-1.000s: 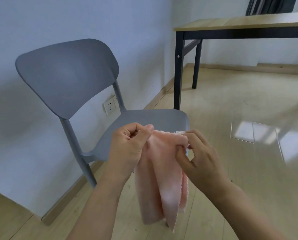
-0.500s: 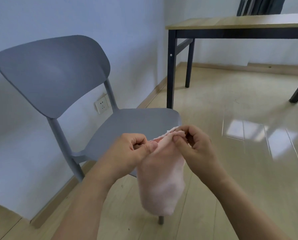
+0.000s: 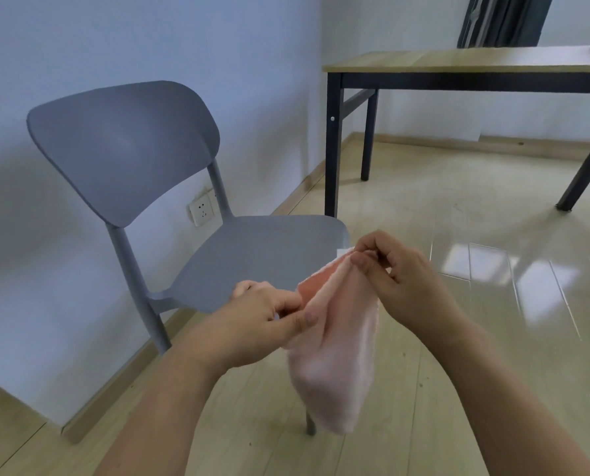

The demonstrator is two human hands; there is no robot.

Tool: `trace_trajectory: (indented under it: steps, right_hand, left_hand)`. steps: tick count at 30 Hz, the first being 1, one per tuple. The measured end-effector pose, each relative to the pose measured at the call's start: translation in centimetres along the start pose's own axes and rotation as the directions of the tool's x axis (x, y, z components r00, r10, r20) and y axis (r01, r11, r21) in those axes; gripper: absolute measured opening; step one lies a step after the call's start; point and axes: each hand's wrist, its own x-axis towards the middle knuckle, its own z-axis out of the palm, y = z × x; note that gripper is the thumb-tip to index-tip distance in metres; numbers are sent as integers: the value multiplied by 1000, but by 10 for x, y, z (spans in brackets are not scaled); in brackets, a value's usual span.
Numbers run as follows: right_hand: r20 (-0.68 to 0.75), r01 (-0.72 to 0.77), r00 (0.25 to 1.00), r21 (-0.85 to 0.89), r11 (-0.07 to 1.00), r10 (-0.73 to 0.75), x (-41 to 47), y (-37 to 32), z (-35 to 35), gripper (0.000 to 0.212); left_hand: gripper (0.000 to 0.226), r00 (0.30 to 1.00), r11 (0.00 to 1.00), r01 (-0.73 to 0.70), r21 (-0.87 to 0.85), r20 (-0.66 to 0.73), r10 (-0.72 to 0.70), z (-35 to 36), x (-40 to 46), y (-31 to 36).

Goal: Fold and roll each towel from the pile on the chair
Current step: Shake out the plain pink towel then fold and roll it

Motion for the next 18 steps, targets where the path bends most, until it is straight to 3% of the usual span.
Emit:
trace_trajectory:
  steps: [3, 6, 9, 12, 15, 18]
  right_hand:
    - [-50, 17, 999, -58, 998, -20, -2, 6, -5, 10]
    - [-101, 43, 993, -107, 993, -54, -6, 13, -5, 17]
    - [-148, 57, 986, -128, 990, -76, -11, 16, -5, 18]
    - [-185, 67, 978, -130, 989, -91, -13, 14, -8, 21]
    - [-172, 63, 982, -84, 994, -77, -14, 6, -12, 10]
    - [-149, 42, 988, -44, 998, -48, -14, -5, -17, 13]
  left_hand:
    - [29, 989, 992, 97, 79, 107, -106, 1, -13, 12]
    - [16, 986, 962, 139, 236, 56, -156, -1, -24, 26]
    - [20, 977, 882, 148, 448, -204, -60, 2, -26, 29]
    - [18, 884, 862, 205, 463, -465, 40, 4, -27, 22]
    - [13, 769, 857, 236, 457, -627, 123, 3, -28, 19]
    - [12, 708, 855, 294, 427, -698, 105, -4, -29, 20]
